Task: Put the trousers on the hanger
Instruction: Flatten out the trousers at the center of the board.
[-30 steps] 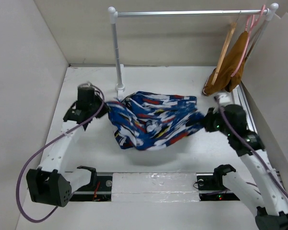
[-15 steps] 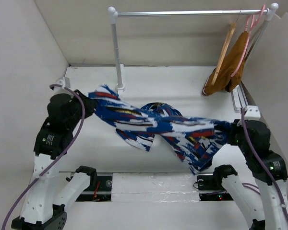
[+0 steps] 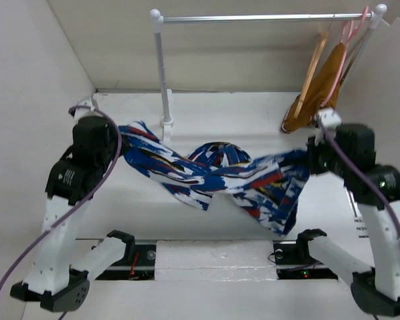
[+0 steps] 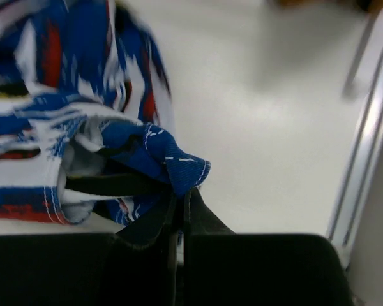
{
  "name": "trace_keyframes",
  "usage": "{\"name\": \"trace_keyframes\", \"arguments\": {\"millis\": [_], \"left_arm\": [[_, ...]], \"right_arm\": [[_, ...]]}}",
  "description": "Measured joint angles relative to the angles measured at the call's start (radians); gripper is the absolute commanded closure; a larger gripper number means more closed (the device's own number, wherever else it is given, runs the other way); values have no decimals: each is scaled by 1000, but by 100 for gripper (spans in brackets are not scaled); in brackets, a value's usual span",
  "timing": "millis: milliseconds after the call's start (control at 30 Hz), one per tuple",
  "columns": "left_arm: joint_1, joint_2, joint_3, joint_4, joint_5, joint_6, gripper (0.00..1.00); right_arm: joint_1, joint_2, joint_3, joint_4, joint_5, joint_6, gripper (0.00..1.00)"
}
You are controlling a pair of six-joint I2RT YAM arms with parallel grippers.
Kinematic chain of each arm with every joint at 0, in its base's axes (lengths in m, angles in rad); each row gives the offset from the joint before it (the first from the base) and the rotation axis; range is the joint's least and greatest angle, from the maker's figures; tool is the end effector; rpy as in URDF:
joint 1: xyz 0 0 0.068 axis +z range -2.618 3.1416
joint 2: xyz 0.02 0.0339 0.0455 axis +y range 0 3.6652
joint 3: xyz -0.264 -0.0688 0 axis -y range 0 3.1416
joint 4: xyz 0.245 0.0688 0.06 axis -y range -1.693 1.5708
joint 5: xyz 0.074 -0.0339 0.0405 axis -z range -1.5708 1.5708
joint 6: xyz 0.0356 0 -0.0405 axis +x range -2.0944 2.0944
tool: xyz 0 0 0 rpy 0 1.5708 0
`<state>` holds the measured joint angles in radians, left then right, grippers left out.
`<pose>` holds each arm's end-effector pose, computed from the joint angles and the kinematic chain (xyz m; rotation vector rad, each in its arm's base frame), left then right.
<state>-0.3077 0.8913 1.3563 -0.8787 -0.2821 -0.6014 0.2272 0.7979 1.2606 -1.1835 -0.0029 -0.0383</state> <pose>0.1414 -0.0345 0.4389 -0.4695 1.9241 -0.3139 0.1076 0.0250 0.3932 -0.3051 2.2733 0.1012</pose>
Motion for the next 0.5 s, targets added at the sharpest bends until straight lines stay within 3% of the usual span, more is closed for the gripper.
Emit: {"name": "trace_keyframes", "arguments": {"millis": [100, 200, 233, 267, 333, 367, 433, 500], "left_arm": [[0, 143, 165, 40, 16, 19, 100], [0, 261, 282, 85, -4, 37, 97], [0, 272, 287, 96, -21, 45, 89], [0, 272, 285, 88, -39, 53, 64], [2, 230, 242, 87, -83, 66, 36], [2, 190, 203, 84, -101, 66, 13], [2, 99, 125, 55, -132, 60, 3], [2, 26, 65, 22, -160, 49, 1]], "right_arm": [[0, 215, 347, 76, 6, -57, 100], [0, 310, 510, 163, -23, -80, 100], [-1, 297, 493, 199, -42, -82, 100], [-3, 259, 438, 228, -63, -78, 100], [-4, 142, 273, 236, -105, -62, 100], [-4, 67, 164, 238, -123, -53, 100], [-4, -78, -62, 191, -153, -34, 100], [-4, -182, -235, 111, -174, -13, 100]]}}
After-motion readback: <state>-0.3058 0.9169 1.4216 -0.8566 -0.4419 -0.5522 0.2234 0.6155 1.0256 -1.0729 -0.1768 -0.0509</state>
